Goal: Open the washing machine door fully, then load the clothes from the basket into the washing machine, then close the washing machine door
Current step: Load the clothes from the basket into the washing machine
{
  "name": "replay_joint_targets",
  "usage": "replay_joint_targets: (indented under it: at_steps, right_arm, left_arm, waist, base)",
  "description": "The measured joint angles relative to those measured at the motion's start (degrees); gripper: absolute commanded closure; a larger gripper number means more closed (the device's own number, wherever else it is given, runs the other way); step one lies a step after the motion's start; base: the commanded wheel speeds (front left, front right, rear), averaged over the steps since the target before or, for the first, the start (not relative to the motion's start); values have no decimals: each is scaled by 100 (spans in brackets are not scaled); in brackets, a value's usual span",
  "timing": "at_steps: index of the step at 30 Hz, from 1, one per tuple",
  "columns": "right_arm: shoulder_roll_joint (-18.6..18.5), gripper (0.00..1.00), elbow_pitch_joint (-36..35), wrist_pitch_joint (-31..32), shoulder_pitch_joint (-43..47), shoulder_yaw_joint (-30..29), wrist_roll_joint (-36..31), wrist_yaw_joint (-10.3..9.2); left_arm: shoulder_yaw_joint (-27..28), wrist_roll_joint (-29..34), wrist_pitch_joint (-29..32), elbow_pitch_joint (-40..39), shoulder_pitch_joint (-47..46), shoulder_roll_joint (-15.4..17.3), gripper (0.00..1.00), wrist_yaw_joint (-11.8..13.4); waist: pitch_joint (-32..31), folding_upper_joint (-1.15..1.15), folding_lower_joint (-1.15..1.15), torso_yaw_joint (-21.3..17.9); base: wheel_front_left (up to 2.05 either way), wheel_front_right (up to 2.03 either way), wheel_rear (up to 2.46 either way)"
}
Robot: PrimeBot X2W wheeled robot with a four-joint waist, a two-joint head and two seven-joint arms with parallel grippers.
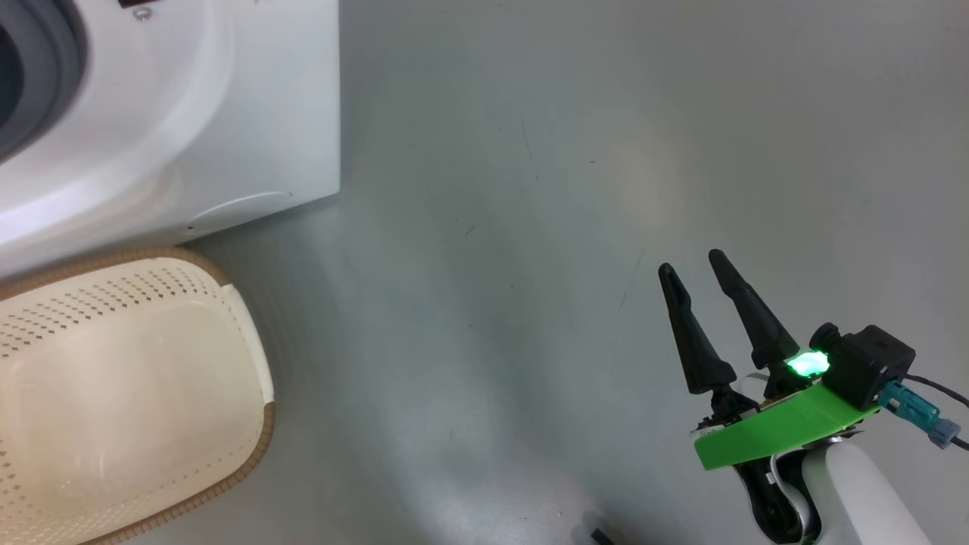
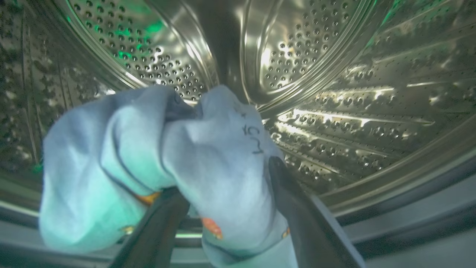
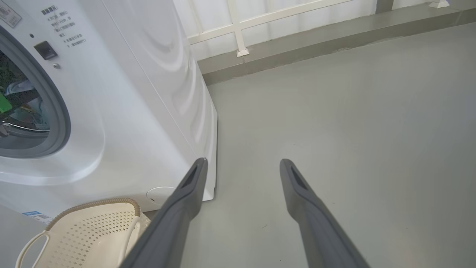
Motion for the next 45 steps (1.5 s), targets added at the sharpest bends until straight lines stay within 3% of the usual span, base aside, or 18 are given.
replay_joint_targets:
  at_steps: [10,19,31,45]
  right_arm:
    - [11,0,-24,0,-1,-5,0,0]
    - [12,0,-24,0,-1,-29,0,0]
    - [-4,0,-40,0,1,-151,-2,0]
    - [-240,0,-19,0,69,-335,-8,0]
  left_arm:
    - [-168,89,-190,-582,-225,118,0,-25]
    - [-169,23,-190,-111,-144,101,0,-58]
    - [-101,-352,-190,-482,365,-268,0,-86]
    - [399,-520,-190,-2292,2251,-1010,0,-109]
  waist:
    - [68,0,0,17]
    - [66,0,0,67]
    - [-18,0,0,320]
    - [-338,0,0,702]
  base:
    - [0,0,0]
    - [0,0,0]
    - [0,0,0]
    - [0,0,0]
